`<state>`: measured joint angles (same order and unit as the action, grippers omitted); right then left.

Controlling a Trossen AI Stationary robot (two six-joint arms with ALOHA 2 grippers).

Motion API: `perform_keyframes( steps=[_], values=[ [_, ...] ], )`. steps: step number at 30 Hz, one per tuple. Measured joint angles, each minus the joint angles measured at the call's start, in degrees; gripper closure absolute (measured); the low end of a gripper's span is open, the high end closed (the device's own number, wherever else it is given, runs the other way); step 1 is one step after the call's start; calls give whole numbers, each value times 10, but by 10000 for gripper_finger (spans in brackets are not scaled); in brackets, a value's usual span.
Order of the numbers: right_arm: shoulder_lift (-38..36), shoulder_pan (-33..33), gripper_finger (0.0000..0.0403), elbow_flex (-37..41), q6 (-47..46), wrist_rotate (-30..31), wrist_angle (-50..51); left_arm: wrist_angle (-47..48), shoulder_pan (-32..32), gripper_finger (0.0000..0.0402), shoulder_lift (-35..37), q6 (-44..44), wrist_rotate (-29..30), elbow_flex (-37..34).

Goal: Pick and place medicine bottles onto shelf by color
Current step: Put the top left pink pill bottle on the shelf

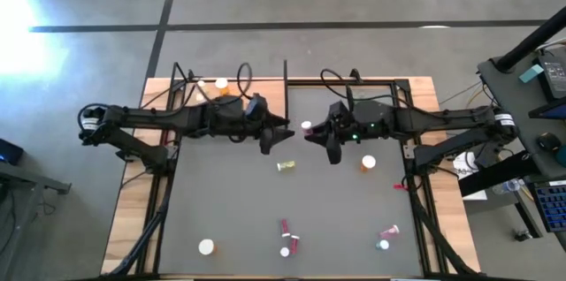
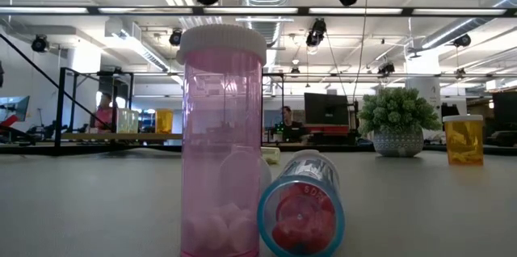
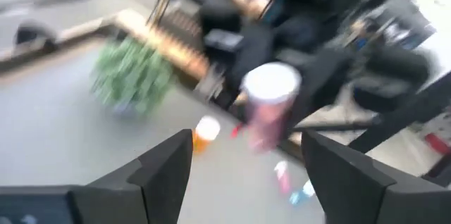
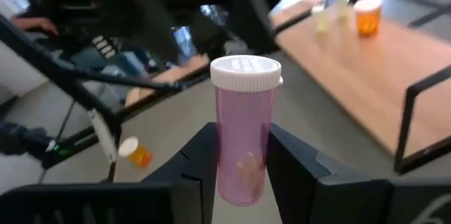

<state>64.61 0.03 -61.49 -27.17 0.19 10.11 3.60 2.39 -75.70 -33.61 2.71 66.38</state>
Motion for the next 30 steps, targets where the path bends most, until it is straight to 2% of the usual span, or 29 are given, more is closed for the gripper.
perform_keyframes(
  steps=[4, 9, 21, 30],
  values=[
    [11, 0, 307, 0, -12, -22, 8, 65, 6, 152, 0, -38, -30, 0],
    [35, 0, 307, -21, -9, -23, 44, 70, 6, 152, -6, -52, -68, -1],
    [186, 0, 307, -249, 85, -22, 280, 70, 7, 152, -5, -51, -82, 0],
    [280, 0, 307, -368, 138, -22, 359, 89, 14, 155, -5, -45, -82, 0]
  ],
)
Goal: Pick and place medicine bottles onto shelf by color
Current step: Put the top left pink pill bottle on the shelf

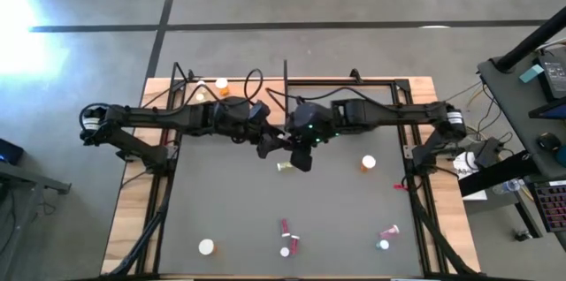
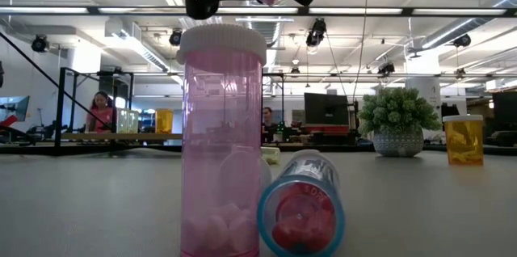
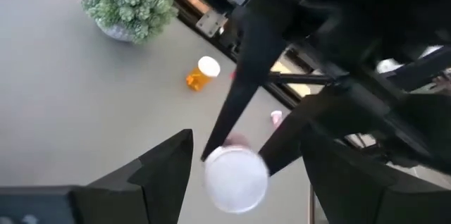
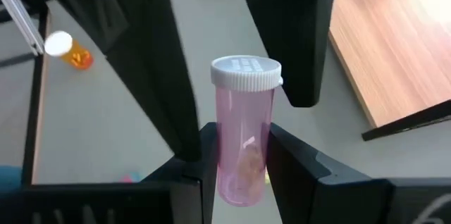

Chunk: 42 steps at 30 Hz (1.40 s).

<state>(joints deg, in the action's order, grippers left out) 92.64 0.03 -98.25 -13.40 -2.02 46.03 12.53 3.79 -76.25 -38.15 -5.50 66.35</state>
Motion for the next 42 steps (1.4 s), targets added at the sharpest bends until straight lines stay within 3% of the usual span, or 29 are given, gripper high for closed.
perform_keyframes(
  steps=[8, 23, 28, 42],
  values=[
    [11, 0, 307, -19, 7, 0, 16, 30, 0, 189, 0, 1, 0, 0],
    [11, 0, 307, -19, 3, 4, 16, 28, 7, 302, 0, 26, 1, 0],
    [11, 0, 297, -19, 3, 4, 16, 25, 7, 304, 0, 26, 1, 0],
    [-35, 9, 200, -18, 3, -1, 90, 18, 31, 297, 0, 29, 4, 0]
  ],
)
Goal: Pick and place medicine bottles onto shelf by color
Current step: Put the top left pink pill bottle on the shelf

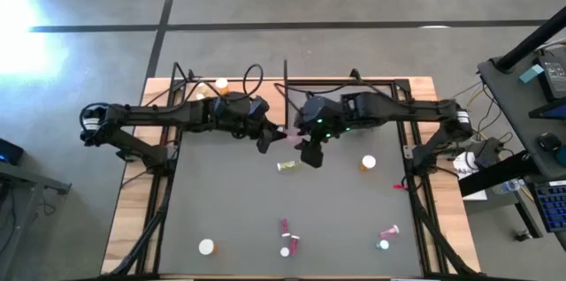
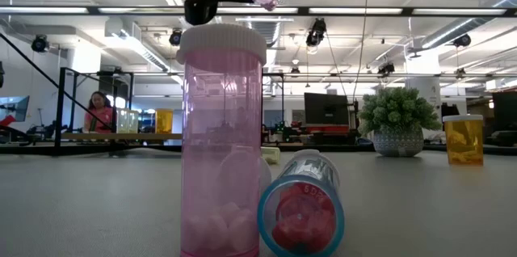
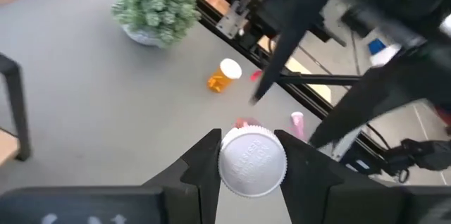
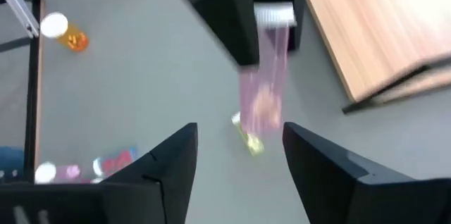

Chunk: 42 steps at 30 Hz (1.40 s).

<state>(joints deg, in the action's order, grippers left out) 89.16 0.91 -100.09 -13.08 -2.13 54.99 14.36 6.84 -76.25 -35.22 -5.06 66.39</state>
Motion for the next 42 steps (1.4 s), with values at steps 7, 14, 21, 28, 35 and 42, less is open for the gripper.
perform_keyframes(
  steps=[7, 14, 21, 28, 35, 42],
  values=[
    [-65, 4, 197, 0, -33, 6, 58, 42, 51, 297, 0, 31, -1, 0],
    [-116, 3, 197, 0, -68, 53, 81, 173, 131, 297, 0, 61, -2, 20],
    [-133, 4, 197, 0, -80, 119, 127, 236, 195, 297, -1, 119, 10, 38],
    [-122, 4, 197, 0, -79, 142, 138, 295, 240, 297, -49, 152, 61, 44],
    [-104, 4, 197, 0, -74, 142, 140, 298, 262, 297, -128, 211, 86, 68],
    [-99, 4, 197, 0, -75, 142, 144, 297, 284, 297, -184, 257, 129, 102]
  ],
)
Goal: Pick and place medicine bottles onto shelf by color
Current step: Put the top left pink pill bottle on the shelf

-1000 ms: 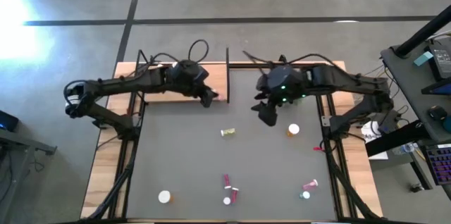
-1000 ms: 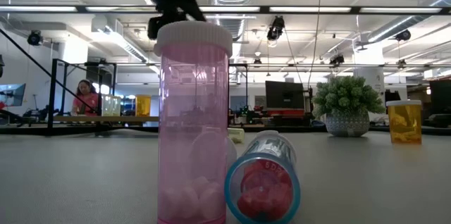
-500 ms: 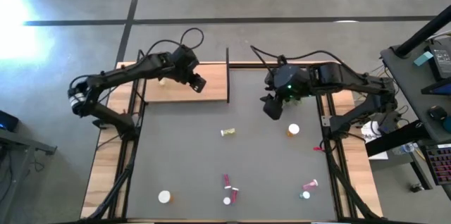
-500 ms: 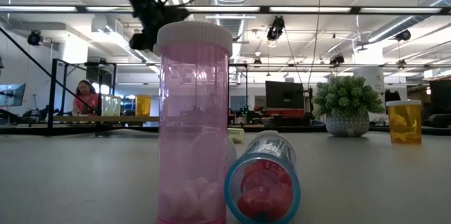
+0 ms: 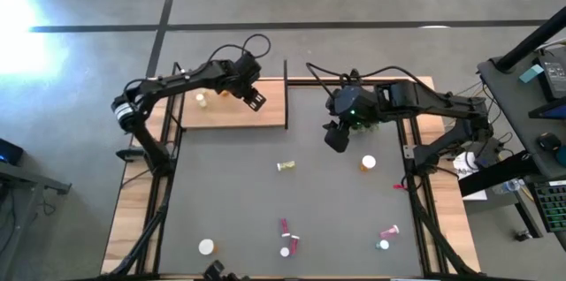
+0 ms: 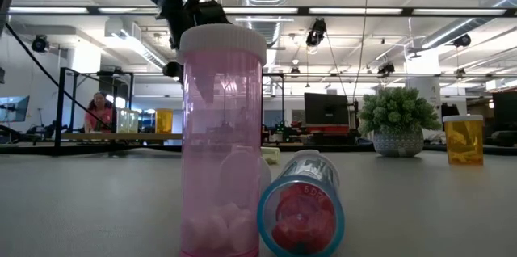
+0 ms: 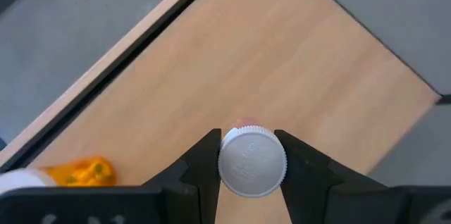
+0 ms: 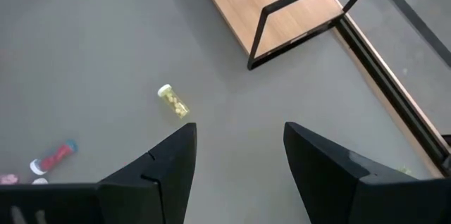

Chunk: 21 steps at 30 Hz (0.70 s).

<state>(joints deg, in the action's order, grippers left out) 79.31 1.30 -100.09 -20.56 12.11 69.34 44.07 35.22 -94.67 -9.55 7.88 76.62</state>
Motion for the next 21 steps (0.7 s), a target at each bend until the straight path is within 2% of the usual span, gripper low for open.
perform_keyframes(
  steps=[9, 21],
  values=[
    [0, 2, 197, 0, 0, 2, 0, 0, 39, 297, -30, 42, 12, 3],
    [0, 2, 197, 0, -7, 44, -1, -26, 68, 297, -54, 45, 15, 1]
  ],
)
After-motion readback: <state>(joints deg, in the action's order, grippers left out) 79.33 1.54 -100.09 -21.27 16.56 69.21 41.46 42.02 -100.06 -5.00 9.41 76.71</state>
